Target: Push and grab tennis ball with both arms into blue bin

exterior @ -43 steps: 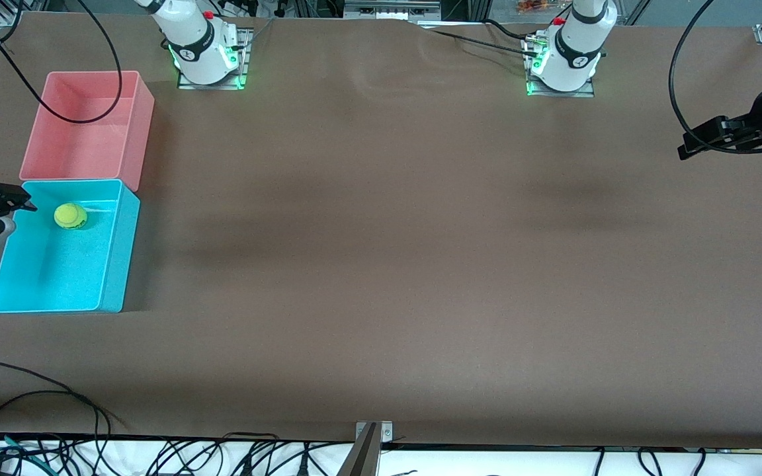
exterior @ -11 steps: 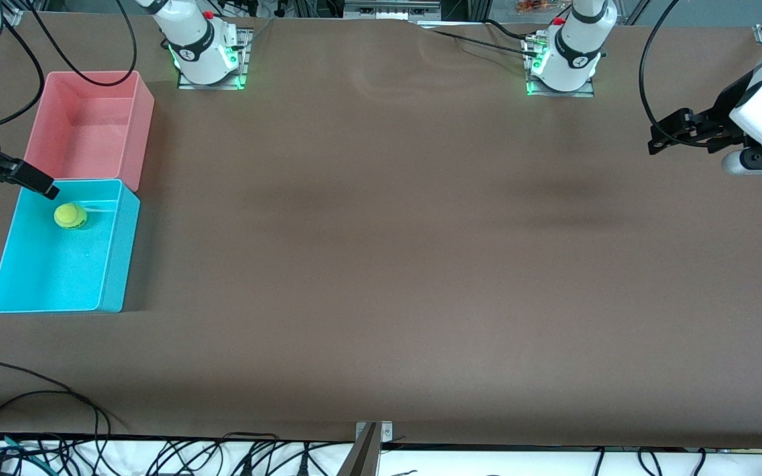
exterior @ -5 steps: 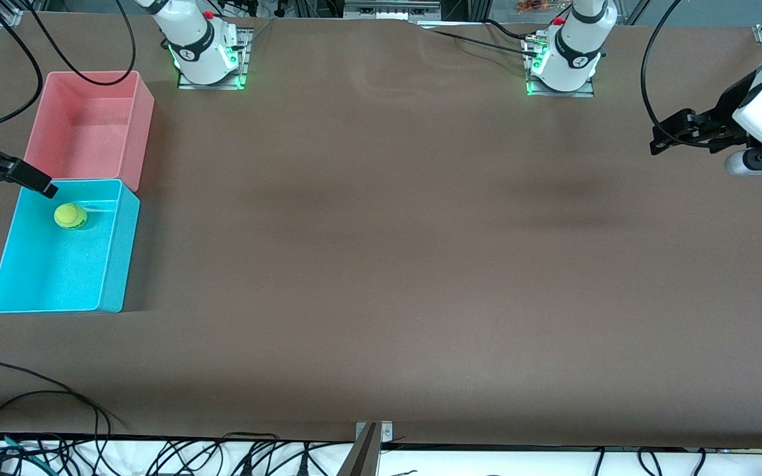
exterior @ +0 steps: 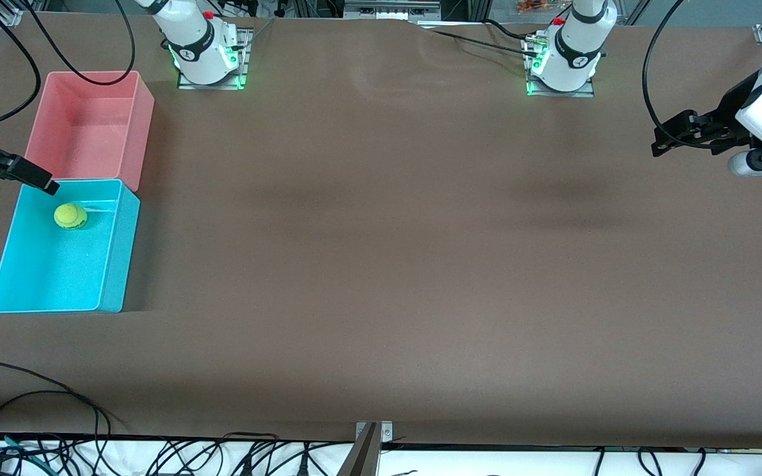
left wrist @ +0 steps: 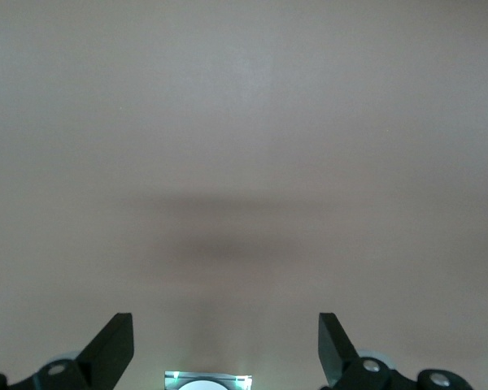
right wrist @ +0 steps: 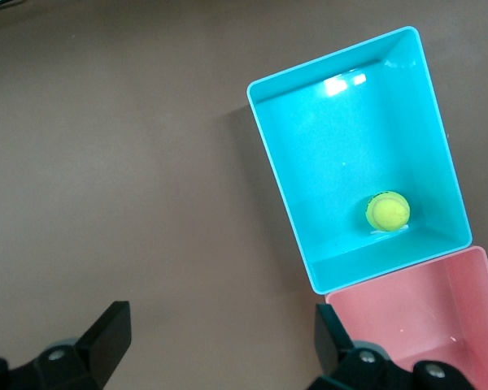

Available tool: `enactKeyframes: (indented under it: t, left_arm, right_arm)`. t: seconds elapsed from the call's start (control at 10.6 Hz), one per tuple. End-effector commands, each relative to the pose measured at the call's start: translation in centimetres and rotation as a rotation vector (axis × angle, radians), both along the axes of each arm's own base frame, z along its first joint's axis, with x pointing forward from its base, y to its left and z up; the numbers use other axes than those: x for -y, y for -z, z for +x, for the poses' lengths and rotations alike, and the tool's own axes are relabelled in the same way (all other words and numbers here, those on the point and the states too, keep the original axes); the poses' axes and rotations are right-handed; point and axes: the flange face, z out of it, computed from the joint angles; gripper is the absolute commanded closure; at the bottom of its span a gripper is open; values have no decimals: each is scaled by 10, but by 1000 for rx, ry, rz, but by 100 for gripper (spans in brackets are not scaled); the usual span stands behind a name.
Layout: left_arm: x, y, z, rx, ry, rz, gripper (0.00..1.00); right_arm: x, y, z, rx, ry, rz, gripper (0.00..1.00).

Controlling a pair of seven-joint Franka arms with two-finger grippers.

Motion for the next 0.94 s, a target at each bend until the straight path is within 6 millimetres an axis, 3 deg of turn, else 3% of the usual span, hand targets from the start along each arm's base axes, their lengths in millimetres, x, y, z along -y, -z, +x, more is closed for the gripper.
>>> enactKeyframes:
  t: [0.0, 0.85]
  left_arm:
    - [-3, -7, 2, 16, -2, -8, 0]
    - [5, -7, 2, 16, 5, -14, 0]
  right_arm:
    - [-1, -4, -6, 1, -10, 20, 0]
    - [-8, -4, -6, 0, -62, 24, 0]
